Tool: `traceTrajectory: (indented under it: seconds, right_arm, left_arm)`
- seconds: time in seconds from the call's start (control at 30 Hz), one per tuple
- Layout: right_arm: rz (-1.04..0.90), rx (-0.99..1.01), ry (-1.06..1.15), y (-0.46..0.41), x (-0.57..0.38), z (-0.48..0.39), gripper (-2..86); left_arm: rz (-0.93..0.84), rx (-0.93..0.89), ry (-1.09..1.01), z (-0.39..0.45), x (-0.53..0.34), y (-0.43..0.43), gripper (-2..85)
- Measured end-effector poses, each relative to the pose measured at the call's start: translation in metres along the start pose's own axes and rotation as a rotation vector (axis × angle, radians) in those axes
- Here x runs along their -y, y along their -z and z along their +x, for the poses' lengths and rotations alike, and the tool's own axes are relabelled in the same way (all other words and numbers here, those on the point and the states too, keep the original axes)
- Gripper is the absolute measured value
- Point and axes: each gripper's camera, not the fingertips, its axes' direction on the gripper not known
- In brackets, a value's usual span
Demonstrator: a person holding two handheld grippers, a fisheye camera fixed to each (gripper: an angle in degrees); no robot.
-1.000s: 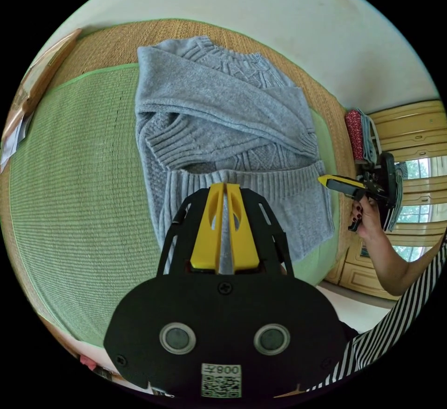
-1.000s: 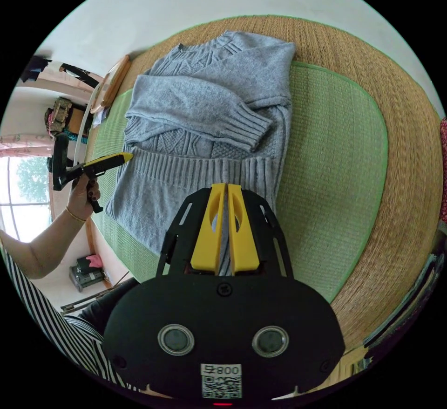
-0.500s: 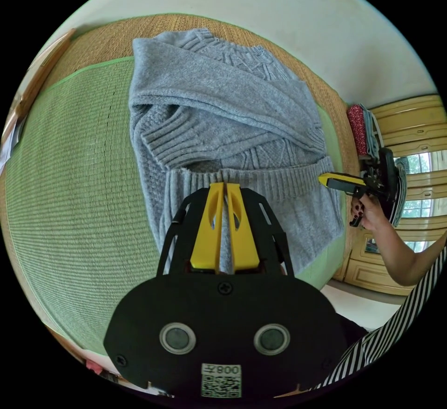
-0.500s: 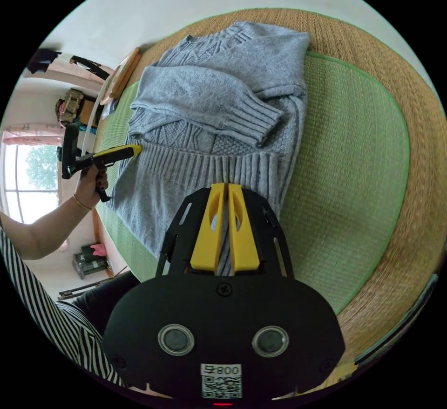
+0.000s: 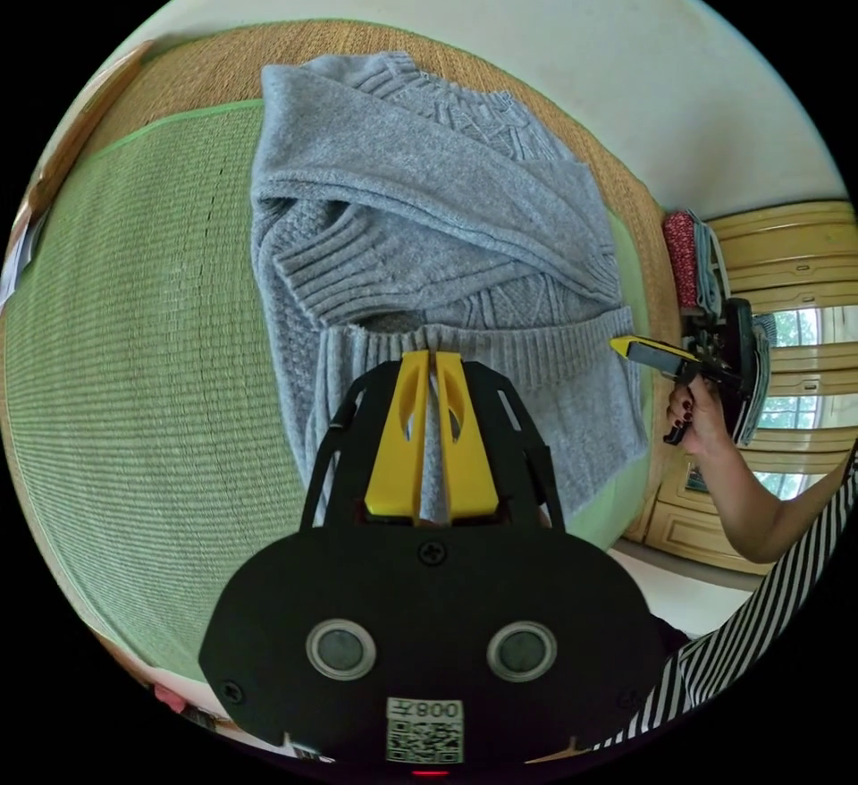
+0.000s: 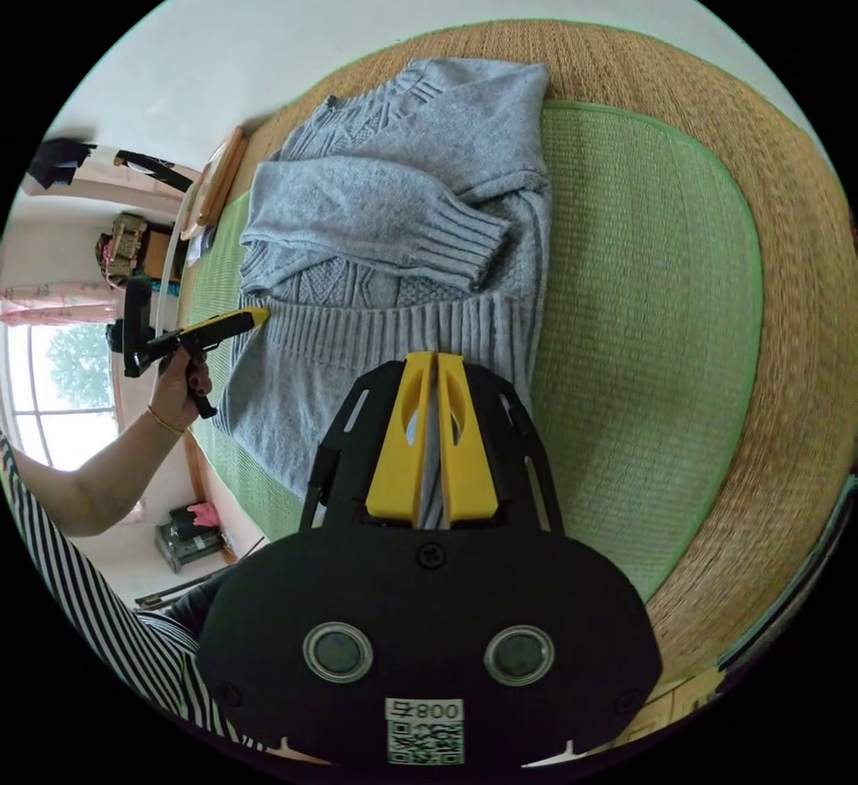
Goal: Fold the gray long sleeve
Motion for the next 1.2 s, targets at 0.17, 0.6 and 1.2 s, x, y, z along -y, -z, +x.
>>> traceTrajectory:
  seconds: [0.17,0.6,1.2]
  right_arm:
    - [-0.001,-0.029,-0.016,0.004,0.000,0.000,0.2]
    - [-0.093,0.000,0.179,-0.044,0.029,-0.039,0.0]
    - [-0.073,-0.001,0.189,-0.038,0.023,-0.004,0.0]
  left_arm:
    - [0.030,-0.033,0.017,-0.005,-0.004,0.004,2.9]
    - [0.018,0.097,0.050,-0.032,-0.024,0.001,0.4]
    - [0.028,0.105,-0.042,-0.037,-0.046,-0.014,0.1]
